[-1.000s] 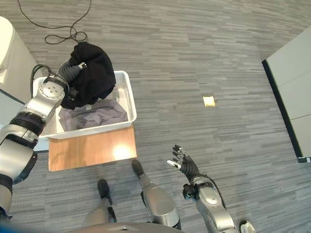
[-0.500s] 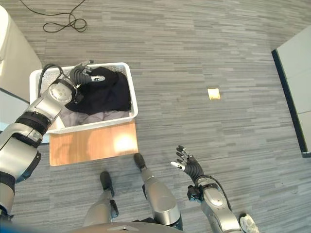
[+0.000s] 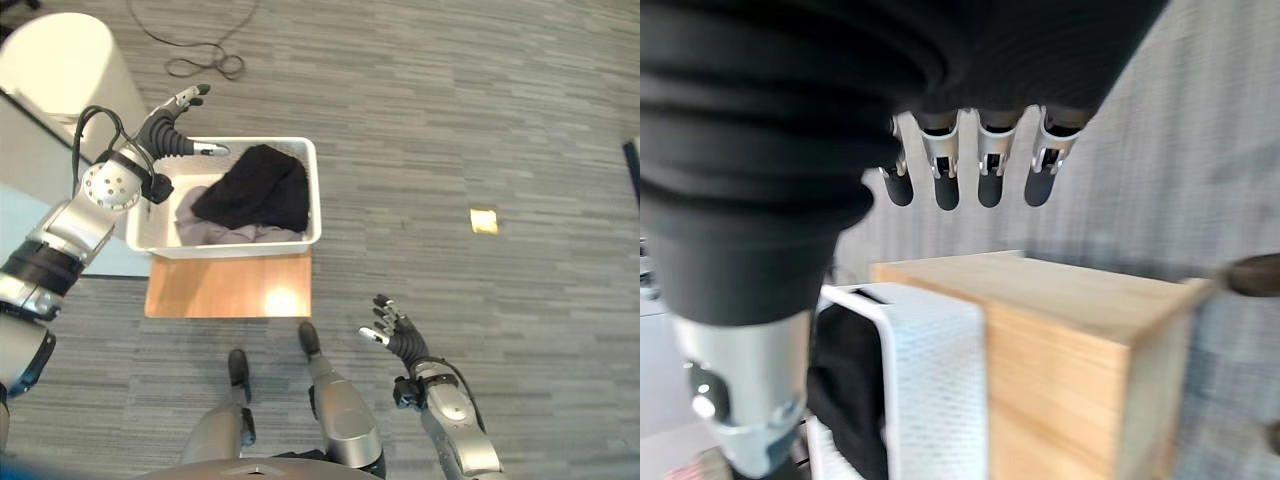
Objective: Pick up bed clothes into laundry basket.
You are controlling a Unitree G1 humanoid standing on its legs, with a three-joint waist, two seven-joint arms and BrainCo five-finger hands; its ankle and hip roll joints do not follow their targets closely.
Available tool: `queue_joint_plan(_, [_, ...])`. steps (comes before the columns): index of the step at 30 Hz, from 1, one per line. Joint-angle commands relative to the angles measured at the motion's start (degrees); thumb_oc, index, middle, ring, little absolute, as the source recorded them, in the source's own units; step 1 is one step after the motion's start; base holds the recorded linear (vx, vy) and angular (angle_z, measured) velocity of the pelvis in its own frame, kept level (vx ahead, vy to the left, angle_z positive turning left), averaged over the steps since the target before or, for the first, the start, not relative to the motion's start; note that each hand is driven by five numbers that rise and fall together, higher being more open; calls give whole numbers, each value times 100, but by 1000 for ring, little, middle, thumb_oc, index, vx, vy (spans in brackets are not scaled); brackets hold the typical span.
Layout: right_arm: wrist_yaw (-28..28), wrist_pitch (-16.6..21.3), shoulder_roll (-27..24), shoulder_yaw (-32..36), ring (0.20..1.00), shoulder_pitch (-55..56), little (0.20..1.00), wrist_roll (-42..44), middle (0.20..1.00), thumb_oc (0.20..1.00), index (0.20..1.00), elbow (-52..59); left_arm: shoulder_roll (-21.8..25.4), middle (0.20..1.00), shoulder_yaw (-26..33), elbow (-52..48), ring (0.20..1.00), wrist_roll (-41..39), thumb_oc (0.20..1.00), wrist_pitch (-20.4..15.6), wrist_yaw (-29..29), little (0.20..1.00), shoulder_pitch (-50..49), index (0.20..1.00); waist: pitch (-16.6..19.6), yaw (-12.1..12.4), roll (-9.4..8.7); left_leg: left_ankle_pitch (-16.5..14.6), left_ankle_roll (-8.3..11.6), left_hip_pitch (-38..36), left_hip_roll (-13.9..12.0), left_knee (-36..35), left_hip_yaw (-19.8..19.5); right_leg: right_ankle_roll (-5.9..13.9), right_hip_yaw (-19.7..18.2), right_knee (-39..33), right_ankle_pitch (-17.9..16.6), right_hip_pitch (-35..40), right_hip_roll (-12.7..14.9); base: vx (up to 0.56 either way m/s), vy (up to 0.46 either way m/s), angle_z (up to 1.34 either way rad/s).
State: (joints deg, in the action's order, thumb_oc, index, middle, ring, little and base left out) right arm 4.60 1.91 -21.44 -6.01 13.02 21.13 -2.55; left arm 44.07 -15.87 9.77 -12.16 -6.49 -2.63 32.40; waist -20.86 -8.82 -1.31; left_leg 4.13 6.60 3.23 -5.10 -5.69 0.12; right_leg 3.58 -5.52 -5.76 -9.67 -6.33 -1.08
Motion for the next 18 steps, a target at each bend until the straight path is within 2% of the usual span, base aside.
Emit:
queue_joint_plan(1, [-153, 203, 132, 496, 1000, 193, 1000, -436, 1000, 1000, 1000, 436, -616, 1000, 1058, -354, 1000, -964, 1000, -308, -67, 1000, -1564, 1000, 641, 315, -113, -453, -272, -208, 383, 69, 96, 395, 528, 76, 838, 281, 311, 41, 35, 14])
queue_joint_plan(2, [-154, 201, 120, 483, 1000, 196, 1000, -435, 1000, 1000, 1000, 440, -621, 1000, 1086, -383, 1000, -960, 1000, -294, -66, 1000, -1599, 1000, 654, 298, -112, -432, -271, -190, 386, 69, 97, 394, 526, 76, 819, 264, 314, 82, 69, 20])
queue_joint_plan(3, [-234, 211, 229, 711, 1000, 104, 1000, -464, 1000, 1000, 1000, 493, -1088, 1000, 1706, -854, 1000, -984, 1000, -277, -66, 1000, -2670, 1000, 799, 424, -93, -486, -321, -291, 405, 69, 94, 376, 562, 76, 843, 370, 334, 35, 36, 15])
queue_joint_plan(4, [-235, 207, 211, 691, 1000, 117, 1000, -465, 1000, 1000, 1000, 500, -1106, 1000, 1742, -907, 1000, -975, 1000, -254, -64, 1000, -2733, 1000, 808, 409, -86, -494, -323, -305, 404, 69, 102, 377, 555, 76, 847, 381, 333, 61, 63, 6])
queue_joint_plan(6, [-314, 203, 212, 815, 1000, 25, 1000, -466, 1000, 1000, 1000, 459, -1585, 1000, 2142, -1126, 1000, -1080, 1000, -226, -115, 1000, -3543, 1000, 935, 522, -56, -548, -357, -452, 423, 69, 111, 342, 547, 76, 878, 517, 345, 52, 63, 1])
queue_joint_plan(7, [-341, 158, 194, 849, 1000, -72, 1000, -455, 1000, 1000, 1000, 421, -1984, 1000, 2314, -1221, 1000, -1214, 1000, -117, -154, 1000, -4089, 1000, 1029, 624, -36, -585, -387, -573, 439, 69, 85, 324, 588, 78, 925, 647, 381, 59, 66, 0])
queue_joint_plan(12, [-203, -59, 78, 874, 1000, -34, 1000, -627, 1000, 1000, 1000, 426, -2576, 1000, 2544, -1345, 1000, -1574, 1000, 52, -104, 1000, -4812, 1000, 1152, 850, -54, -601, -437, -712, 490, 69, -102, 290, 774, 84, 1006, 896, 479, 10, 36, 13])
queue_joint_plan(18, [-111, -178, 52, 687, 1000, -119, 1000, -754, 1000, 1000, 1000, 401, -2716, 1000, 2590, -1344, 1000, -1560, 1000, 144, -163, 1000, -4790, 1000, 1207, 1038, -108, -563, -483, -699, 542, 69, -346, 301, 1005, 109, 1016, 969, 561, -11, 17, 24])
